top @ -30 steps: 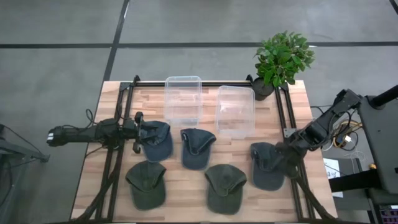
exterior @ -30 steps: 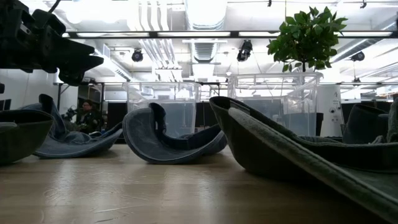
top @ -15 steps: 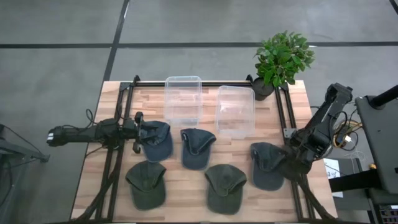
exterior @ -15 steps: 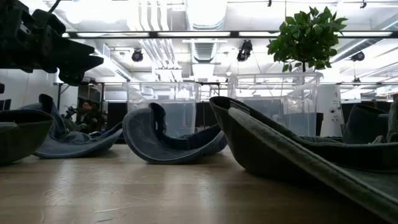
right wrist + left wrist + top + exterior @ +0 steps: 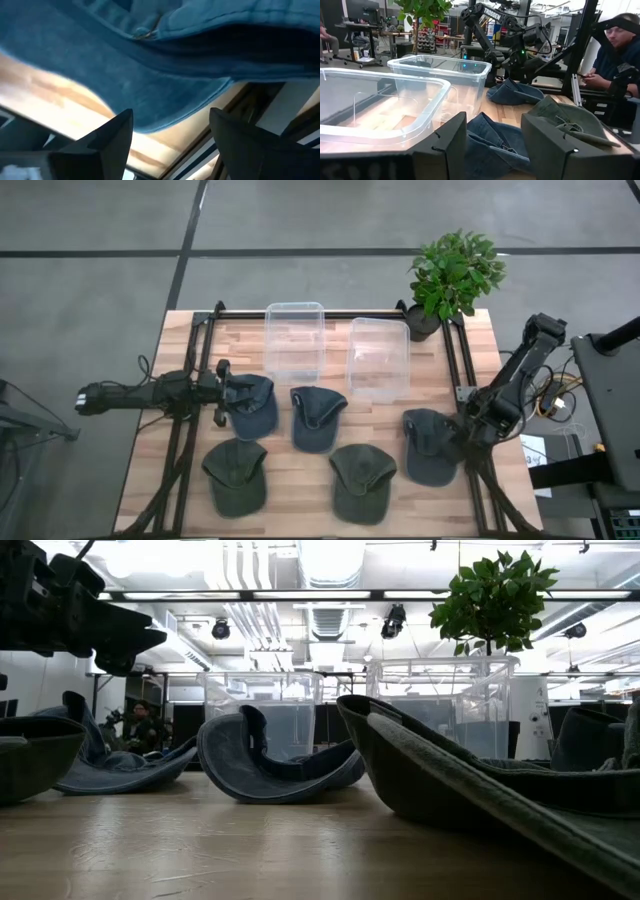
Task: Pick & Place hat
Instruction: Put the right blue cap into the right transparent bin
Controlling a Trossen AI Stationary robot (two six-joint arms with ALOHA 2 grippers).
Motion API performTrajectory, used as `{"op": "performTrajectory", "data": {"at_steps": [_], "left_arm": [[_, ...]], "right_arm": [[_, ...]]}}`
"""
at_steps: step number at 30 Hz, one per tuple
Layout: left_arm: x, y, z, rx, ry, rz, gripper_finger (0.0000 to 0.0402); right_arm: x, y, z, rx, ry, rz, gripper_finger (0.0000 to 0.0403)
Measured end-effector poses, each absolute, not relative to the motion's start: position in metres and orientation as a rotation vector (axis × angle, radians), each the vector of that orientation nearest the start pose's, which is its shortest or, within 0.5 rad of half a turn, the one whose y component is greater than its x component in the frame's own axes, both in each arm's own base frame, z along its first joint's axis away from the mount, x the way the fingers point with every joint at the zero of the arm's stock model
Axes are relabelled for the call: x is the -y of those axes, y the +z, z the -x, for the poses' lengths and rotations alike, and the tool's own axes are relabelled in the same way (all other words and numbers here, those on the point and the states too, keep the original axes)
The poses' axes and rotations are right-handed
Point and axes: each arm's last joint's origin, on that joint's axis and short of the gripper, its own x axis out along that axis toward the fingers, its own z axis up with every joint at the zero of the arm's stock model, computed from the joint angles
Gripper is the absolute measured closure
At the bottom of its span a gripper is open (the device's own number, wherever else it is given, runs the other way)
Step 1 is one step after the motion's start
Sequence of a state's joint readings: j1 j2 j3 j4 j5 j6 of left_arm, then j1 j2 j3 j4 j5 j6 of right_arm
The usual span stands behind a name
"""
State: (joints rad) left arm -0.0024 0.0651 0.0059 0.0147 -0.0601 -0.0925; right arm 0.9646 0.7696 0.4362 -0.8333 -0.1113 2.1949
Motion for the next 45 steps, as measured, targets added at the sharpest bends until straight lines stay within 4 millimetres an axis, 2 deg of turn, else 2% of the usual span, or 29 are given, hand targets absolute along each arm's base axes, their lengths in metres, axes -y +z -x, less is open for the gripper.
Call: {"op": "performTrajectory", "data": {"at_steps": [14, 21, 27, 32, 41, 45], "left_arm": [[-0.002, 0.162, -0.101, -0.043, 0.060, 0.080, 0.0220], [-0.002, 0.162, -0.101, -0.042, 0.060, 0.080, 0.0220], [-0.001, 0.162, -0.101, -0.042, 0.059, 0.080, 0.0220], [-0.002, 0.162, -0.101, -0.042, 0.060, 0.080, 0.0220], [-0.002, 0.162, -0.101, -0.042, 0.060, 0.081, 0.0220], [-0.002, 0.162, -0.101, -0.041, 0.060, 0.081, 0.0220]], "right_arm": [[-0.101, 0.161, -0.067, -1.433, -0.746, -1.274, 0.0161], [-0.108, 0.155, -0.076, -1.290, -0.737, -1.280, 0.0178], [-0.110, 0.149, -0.078, -1.284, -0.784, -1.238, 0.0197], [-0.112, 0.143, -0.079, -1.284, -0.825, -1.201, 0.0240], [-0.114, 0.143, -0.081, -1.273, -0.826, -1.174, 0.0375], [-0.115, 0.153, -0.082, -1.269, -0.810, -1.176, 0.0388]]}}
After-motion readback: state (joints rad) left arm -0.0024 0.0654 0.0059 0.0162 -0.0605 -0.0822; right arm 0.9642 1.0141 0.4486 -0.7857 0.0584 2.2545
